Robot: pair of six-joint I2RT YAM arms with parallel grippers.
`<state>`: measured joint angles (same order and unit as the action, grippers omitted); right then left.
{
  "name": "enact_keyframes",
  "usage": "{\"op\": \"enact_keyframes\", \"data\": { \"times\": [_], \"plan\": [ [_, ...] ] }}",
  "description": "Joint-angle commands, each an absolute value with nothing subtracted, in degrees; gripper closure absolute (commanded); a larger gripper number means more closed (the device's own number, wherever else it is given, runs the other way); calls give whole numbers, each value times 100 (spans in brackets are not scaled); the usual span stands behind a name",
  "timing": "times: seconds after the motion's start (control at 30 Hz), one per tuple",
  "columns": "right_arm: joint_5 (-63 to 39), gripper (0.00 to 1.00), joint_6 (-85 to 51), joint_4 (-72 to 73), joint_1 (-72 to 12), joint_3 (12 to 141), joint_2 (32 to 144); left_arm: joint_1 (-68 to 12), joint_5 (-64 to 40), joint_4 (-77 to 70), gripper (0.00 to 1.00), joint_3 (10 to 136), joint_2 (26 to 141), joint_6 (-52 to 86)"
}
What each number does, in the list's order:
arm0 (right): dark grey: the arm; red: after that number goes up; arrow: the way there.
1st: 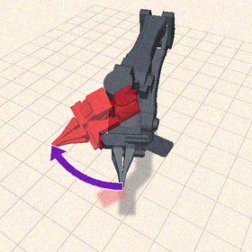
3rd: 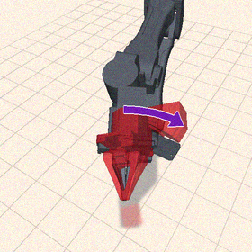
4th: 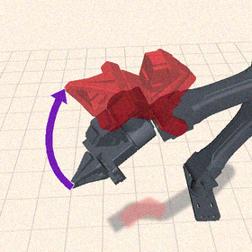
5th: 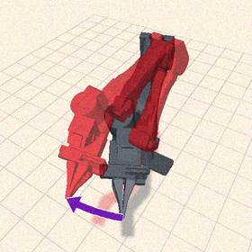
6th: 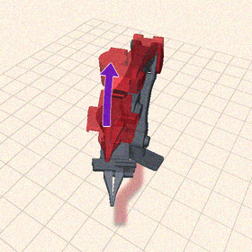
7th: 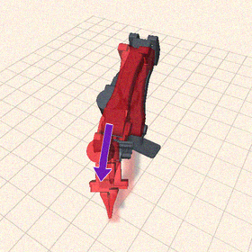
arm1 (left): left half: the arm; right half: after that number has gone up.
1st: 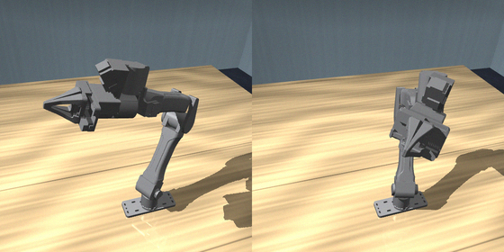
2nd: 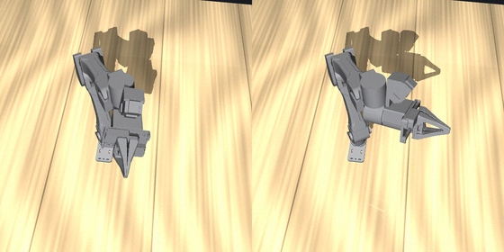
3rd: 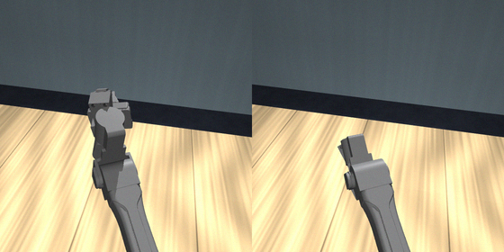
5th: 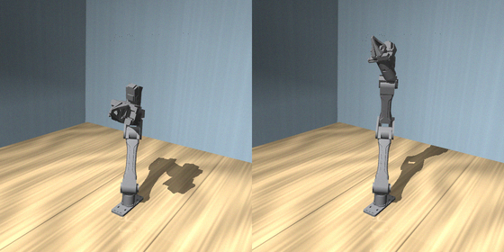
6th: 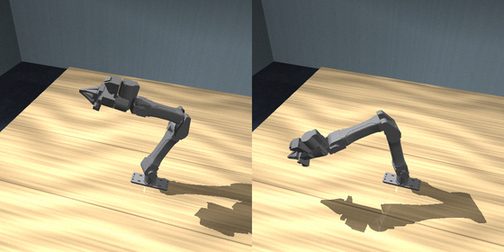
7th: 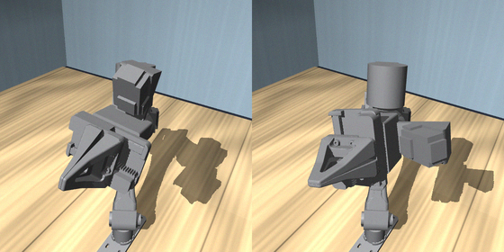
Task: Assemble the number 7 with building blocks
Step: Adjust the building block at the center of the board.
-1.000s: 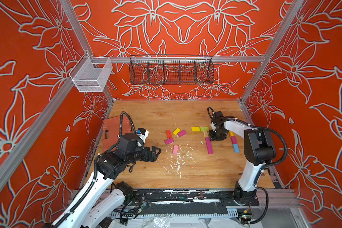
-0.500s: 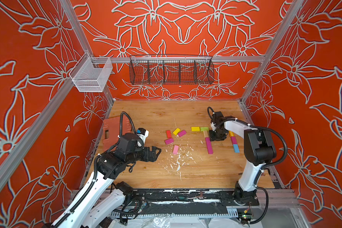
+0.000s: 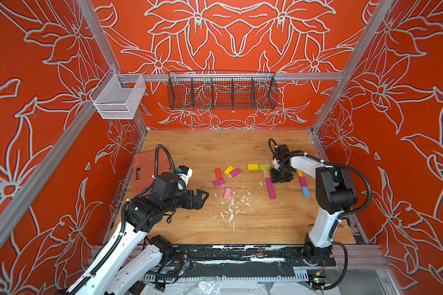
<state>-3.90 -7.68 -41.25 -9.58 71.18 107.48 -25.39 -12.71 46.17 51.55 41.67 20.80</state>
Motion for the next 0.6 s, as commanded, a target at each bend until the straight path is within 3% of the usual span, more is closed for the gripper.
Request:
{"op": "enact_keyframes", "data": {
  "times": [0.0, 0.27, 0.57],
  "plan": [
    [-472, 52, -704, -4168, -936, 7022, 10802, -2494, -1247, 4562, 3, 5082, 4113, 2063],
    [128, 49, -1091, -4270, -940, 6755, 10418, -2496, -1255, 4558, 3, 5088, 4119, 2060],
    [45, 48, -1313, -4020, -940, 5854, 9709, -2496, -1342, 4535, 3, 5086, 4113, 2045]
  ]
}}
